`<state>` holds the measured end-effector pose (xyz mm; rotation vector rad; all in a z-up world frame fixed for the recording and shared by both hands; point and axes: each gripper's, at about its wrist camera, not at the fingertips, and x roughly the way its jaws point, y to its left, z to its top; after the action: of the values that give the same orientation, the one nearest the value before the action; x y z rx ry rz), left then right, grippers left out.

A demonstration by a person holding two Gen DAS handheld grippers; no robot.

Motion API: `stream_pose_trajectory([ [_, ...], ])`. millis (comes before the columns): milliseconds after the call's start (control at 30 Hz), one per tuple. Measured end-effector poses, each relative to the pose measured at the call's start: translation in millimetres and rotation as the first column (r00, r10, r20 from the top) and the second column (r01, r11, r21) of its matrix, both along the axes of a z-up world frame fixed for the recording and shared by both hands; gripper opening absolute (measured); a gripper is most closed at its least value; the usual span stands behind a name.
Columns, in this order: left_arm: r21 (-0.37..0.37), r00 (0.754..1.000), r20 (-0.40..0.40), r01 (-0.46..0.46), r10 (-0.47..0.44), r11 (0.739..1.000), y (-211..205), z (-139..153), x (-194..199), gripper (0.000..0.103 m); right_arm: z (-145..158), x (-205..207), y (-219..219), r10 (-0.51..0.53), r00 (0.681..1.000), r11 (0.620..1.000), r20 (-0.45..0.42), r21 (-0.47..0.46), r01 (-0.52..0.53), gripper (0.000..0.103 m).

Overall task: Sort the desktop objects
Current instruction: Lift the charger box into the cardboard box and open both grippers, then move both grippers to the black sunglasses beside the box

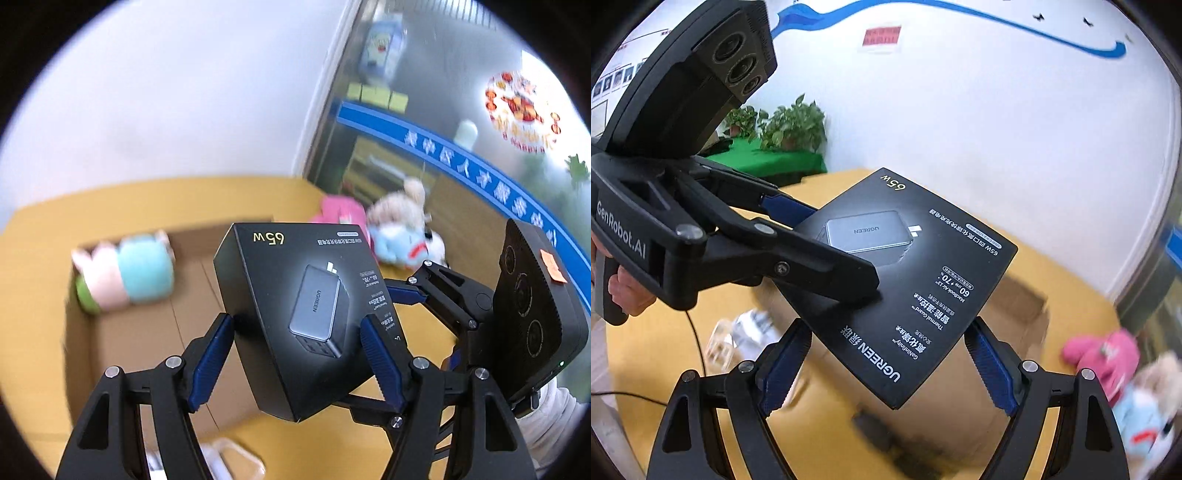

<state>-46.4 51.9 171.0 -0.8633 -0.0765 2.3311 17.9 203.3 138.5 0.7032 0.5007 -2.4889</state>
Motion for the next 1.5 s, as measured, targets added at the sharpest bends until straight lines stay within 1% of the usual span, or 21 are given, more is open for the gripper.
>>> stream_pose_trajectory([
  [133, -0.003, 0.999, -0.040, -0.019, 0.019, 1.000, -1, 32, -46, 0.071, 33, -46, 1, 0.015, 1.000, 1.000, -0.014, -0.002, -0.015, 0.085],
  [200, -0.005, 0.999, -0.044, -0.032, 0.032, 0.999, 1, 38, -69, 0.071, 44, -80, 5, 0.031, 0.999, 1.000, 0.009, -0.007, -0.031, 0.085],
  [300, 0.002, 0.999, -0.017, -0.041, 0.041, 0.999, 0, 35, -113, 0.071, 46, -124, 14, 0.034, 0.997, 0.998, 0.072, -0.051, -0.031, 0.085],
  [367, -0.001, 0.999, 0.023, -0.046, 0.046, 0.999, 5, 22, -145, 0.070, 40, -151, 18, 0.030, 0.995, 0.999, 0.099, -0.047, -0.026, 0.085],
  [400, -0.008, 0.998, 0.034, -0.046, 0.046, 0.999, 7, 16, -153, 0.071, 34, -163, 20, 0.025, 0.993, 0.999, 0.117, -0.045, -0.020, 0.085],
  [467, -0.024, 0.996, 0.077, -0.046, 0.048, 0.999, 14, -6, -180, 0.071, 16, -190, 26, 0.012, 0.986, 0.999, 0.166, -0.042, -0.005, 0.085],
  [600, -0.044, 0.983, 0.174, -0.051, 0.058, 0.998, 26, -47, -221, 0.070, -30, -232, 36, -0.006, 0.962, 0.999, 0.273, -0.037, 0.016, 0.085],
  [700, -0.080, 0.968, 0.241, -0.056, 0.073, 0.995, 36, -83, -245, 0.070, -66, -259, 38, -0.012, 0.938, 1.000, 0.345, -0.014, 0.018, 0.085],
  [767, -0.095, 0.952, 0.294, -0.061, 0.087, 0.994, 42, -107, -260, 0.070, -88, -282, 42, -0.018, 0.916, 1.000, 0.401, 0.004, 0.018, 0.084],
  [833, -0.105, 0.934, 0.345, -0.066, 0.099, 0.992, 46, -128, -272, 0.070, -111, -286, 41, -0.027, 0.895, 1.000, 0.446, 0.023, 0.019, 0.084],
  [933, -0.125, 0.918, 0.380, -0.076, 0.118, 0.989, 54, -147, -281, 0.070, -136, -302, 47, -0.041, 0.864, 0.999, 0.503, 0.021, 0.036, 0.084],
  [967, -0.140, 0.916, 0.382, -0.077, 0.125, 0.987, 57, -150, -281, 0.070, -142, -304, 48, -0.047, 0.856, 0.999, 0.515, 0.022, 0.042, 0.084],
  [1033, -0.194, 0.918, 0.373, -0.065, 0.135, 0.979, 68, -153, -280, 0.069, -156, -315, 58, -0.060, 0.837, 0.998, 0.543, 0.027, 0.054, 0.084],
  [1100, -0.224, 0.916, 0.379, -0.046, 0.131, 0.973, 73, -154, -280, 0.068, -163, -315, 59, -0.076, 0.829, 0.997, 0.554, 0.045, 0.061, 0.084],
  [1167, -0.214, 0.909, 0.398, -0.039, 0.124, 0.976, 71, -153, -279, 0.068, -165, -311, 60, -0.096, 0.825, 0.995, 0.557, 0.052, 0.081, 0.084],
  [1267, -0.181, 0.902, 0.409, -0.064, 0.135, 0.981, 60, -147, -274, 0.068, -167, -309, 67, -0.118, 0.815, 0.992, 0.567, 0.036, 0.118, 0.084],
  [1333, -0.172, 0.910, 0.389, -0.085, 0.146, 0.981, 51, -136, -267, 0.068, -167, -301, 71, -0.152, 0.816, 0.988, 0.558, 0.053, 0.148, 0.085],
  [1400, -0.166, 0.922, 0.354, -0.100, 0.154, 0.981, 40, -122, -255, 0.068, -163, -298, 71, -0.163, 0.819, 0.985, 0.550, 0.043, 0.167, 0.085],
  [1433, -0.150, 0.932, 0.330, -0.105, 0.150, 0.983, 33, -110, -245, 0.068, -157, -291, 73, -0.168, 0.826, 0.983, 0.539, 0.033, 0.179, 0.085],
  [1500, -0.146, 0.951, 0.269, -0.117, 0.153, 0.982, 21, -86, -222, 0.068, -141, -273, 76, -0.187, 0.842, 0.977, 0.506, 0.005, 0.213, 0.085],
])
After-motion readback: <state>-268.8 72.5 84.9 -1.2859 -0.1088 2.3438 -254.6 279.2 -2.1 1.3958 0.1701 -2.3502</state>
